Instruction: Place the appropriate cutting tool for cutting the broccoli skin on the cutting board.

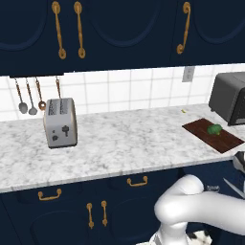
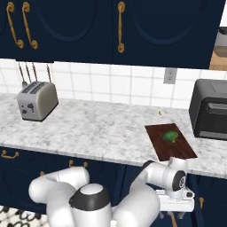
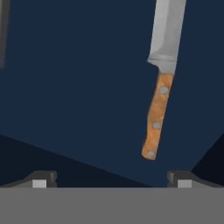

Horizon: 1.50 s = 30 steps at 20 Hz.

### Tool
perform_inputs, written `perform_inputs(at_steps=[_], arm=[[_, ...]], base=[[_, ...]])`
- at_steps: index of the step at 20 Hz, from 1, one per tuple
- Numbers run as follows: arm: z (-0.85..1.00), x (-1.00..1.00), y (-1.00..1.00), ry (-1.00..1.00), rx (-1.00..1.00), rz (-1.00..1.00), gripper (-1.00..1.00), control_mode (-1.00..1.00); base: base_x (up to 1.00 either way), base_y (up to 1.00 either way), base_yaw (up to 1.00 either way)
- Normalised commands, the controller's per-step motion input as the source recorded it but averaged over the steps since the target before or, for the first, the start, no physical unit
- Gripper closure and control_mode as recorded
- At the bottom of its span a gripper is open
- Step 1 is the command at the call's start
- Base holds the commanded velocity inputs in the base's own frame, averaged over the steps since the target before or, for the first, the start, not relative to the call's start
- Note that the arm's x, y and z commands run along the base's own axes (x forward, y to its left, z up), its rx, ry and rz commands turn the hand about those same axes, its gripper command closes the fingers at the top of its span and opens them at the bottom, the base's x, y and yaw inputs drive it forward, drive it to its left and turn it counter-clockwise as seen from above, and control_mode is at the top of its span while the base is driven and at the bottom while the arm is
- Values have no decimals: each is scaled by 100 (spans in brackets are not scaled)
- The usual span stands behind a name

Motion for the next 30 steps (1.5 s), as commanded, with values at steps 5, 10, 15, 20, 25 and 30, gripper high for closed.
perform_inputs(at_steps=[5, 10, 15, 20, 25, 30], arm=[[-37, 11, -7, 0, 0, 2, -100, -100], [-39, 12, -3, 0, 0, 3, -100, -100], [-41, 8, -5, 0, 0, 3, -100, -100], [-42, 7, -4, -1, 0, 3, -100, -100], [-36, 2, -5, -4, 2, 5, -100, -100], [-53, -20, 0, -9, 4, 10, 100, -100]], base=[[0, 0, 0], [0, 0, 0], [0, 0, 0], [0, 0, 0], [0, 0, 0], [0, 0, 0]])
